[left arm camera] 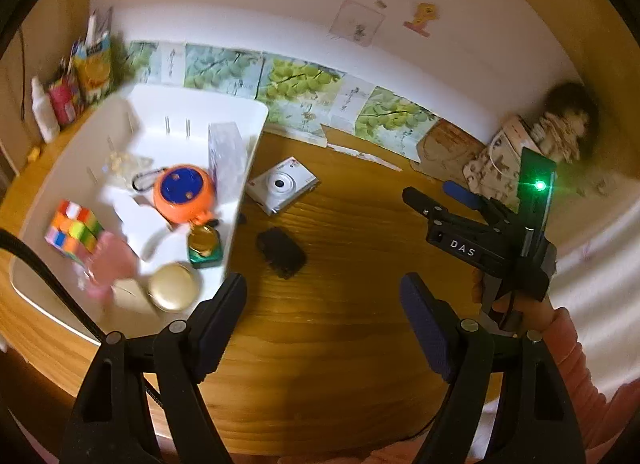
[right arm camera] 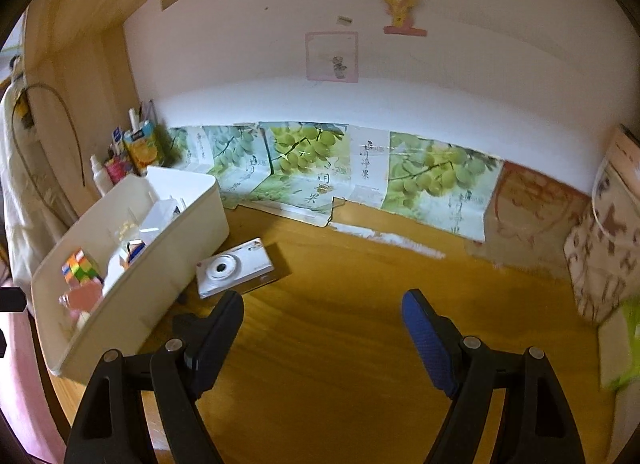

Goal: Organize rigid objects
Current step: 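Withdraw both tools from the tray toward the white device and black charger, then grasp the black charger plug with the left tool while the right tool grasps the white device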

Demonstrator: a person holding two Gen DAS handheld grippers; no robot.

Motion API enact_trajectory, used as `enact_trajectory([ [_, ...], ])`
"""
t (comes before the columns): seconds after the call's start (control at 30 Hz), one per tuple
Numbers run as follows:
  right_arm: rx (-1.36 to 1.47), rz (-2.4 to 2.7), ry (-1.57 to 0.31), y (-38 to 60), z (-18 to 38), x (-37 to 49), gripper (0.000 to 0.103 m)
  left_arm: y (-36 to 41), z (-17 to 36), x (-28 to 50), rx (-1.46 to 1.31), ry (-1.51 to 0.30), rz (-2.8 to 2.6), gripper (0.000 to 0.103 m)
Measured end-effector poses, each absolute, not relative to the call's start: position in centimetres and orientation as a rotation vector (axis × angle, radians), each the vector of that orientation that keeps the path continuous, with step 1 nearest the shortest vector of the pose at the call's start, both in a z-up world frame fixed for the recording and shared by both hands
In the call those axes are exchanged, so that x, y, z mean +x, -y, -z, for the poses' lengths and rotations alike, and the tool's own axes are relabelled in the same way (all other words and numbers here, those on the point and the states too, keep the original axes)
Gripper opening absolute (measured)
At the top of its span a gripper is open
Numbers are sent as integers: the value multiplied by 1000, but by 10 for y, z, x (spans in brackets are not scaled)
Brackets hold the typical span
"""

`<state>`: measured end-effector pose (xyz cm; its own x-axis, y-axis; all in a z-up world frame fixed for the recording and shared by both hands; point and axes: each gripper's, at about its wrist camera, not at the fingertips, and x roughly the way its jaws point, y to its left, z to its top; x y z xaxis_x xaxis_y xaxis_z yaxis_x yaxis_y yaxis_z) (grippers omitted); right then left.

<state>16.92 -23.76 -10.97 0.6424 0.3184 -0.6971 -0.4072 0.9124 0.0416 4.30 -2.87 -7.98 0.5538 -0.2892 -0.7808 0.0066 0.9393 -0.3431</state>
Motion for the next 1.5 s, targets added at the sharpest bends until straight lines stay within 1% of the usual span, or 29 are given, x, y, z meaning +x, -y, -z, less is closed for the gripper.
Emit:
enact_trajectory([
  [0.27,-249,-567,-756,239,104,199,82,54,99,55,-407,-981,48,82],
  [0.43,-265,-674,-776,227,106,219,82,66,114,61,-445,-976,-26,82],
  [0.73,-283,-804,-837,193,131,240,82,72,143,80,-512,-962,-143,82],
  [0.93,-286,-877,-886,172,151,252,82,62,165,86,-611,-960,-255,82],
  [1.23,-277,-958,-997,137,171,268,82,66,177,95,-548,-973,-352,82],
  [1.5,-380,-1002,-1043,105,188,268,82,69,184,104,-513,-990,-392,82],
])
